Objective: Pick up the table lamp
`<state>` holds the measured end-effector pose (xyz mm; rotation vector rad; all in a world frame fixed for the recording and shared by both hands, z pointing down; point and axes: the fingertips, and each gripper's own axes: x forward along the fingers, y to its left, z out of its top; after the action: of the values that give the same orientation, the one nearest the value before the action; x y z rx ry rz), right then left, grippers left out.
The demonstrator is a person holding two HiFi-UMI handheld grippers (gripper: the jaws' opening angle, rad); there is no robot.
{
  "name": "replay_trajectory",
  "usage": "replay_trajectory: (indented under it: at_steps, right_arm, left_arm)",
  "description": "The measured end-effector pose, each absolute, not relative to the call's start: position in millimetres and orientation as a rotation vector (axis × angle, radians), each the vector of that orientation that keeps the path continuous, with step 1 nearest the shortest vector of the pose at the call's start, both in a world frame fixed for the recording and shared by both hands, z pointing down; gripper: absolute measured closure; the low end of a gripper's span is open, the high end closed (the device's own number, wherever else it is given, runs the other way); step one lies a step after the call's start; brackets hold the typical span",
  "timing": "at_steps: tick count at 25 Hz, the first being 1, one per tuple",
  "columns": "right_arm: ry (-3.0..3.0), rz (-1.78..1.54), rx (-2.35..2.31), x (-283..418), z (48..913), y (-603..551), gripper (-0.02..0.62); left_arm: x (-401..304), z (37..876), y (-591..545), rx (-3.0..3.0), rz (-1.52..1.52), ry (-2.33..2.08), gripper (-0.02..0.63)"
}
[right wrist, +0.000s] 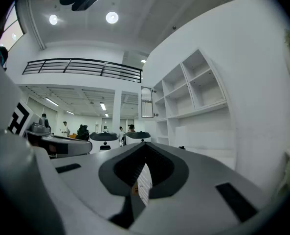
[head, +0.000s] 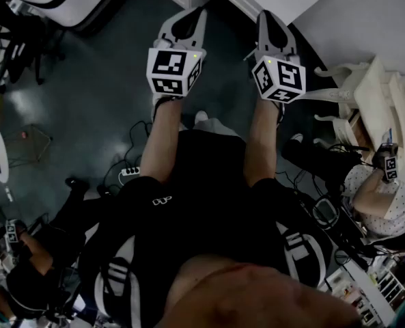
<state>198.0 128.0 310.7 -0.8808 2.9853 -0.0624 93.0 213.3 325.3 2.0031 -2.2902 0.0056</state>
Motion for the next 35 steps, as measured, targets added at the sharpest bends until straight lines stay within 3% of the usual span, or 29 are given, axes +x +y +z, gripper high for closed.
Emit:
replay_trajectory:
  at_steps: [21,35]
  right_arm:
    - [3.013,-0.126,-0.926,168.8,333.7,117.0,0.577]
    - [3.036,-0.121,-0.944,68.8,328.7,81.2,0.577]
  left_arm:
    - [62.9,354.0,201.8,1.985,0.000,-2.203,0.596]
    - [-39.1,336.1,147.1,2.055,-0.073,-2.167,0.596]
